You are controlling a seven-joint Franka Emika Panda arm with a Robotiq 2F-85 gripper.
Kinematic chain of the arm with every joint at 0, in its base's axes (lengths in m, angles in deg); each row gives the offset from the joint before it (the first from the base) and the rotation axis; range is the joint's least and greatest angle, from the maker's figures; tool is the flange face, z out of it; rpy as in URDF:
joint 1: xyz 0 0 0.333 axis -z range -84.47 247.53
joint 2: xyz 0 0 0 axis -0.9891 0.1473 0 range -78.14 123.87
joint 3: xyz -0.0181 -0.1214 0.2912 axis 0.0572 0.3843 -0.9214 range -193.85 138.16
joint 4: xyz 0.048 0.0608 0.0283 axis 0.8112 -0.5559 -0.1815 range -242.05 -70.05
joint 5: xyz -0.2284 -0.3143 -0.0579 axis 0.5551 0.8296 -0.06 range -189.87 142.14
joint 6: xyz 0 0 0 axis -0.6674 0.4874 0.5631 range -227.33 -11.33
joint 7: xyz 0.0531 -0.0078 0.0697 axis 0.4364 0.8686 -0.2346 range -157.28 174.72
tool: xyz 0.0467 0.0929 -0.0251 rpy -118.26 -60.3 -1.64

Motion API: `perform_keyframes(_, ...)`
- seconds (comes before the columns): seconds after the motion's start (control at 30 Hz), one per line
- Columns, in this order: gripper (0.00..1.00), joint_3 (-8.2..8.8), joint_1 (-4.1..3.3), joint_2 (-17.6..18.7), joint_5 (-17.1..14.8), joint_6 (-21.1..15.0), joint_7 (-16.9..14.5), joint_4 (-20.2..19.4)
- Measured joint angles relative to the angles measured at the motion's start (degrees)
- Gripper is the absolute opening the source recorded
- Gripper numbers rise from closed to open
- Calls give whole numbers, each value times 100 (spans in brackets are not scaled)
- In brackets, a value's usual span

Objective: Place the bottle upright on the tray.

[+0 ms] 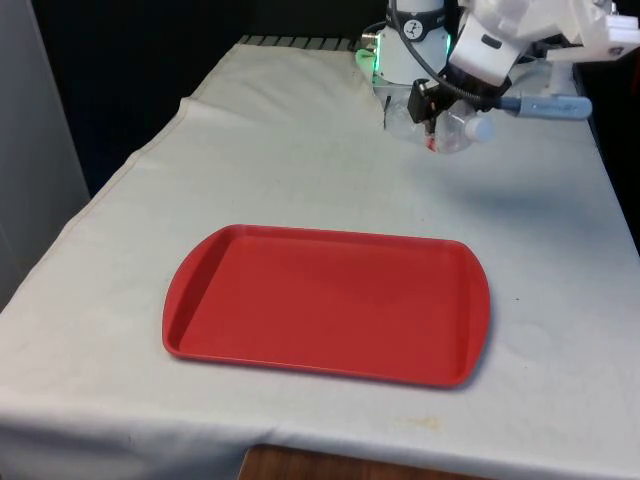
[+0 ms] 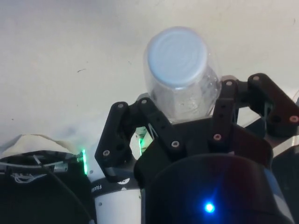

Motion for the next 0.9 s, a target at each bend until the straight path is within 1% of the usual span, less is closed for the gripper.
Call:
perform_keyframes(0.43,0,0,0,-264,-11,-292,155,-281)
perform_keyframes(0.67,0,-6,-6,-493,-11,-544,292,-544)
perform_keyframes(0.9,0,-17,-11,-676,-11,-716,401,-739)
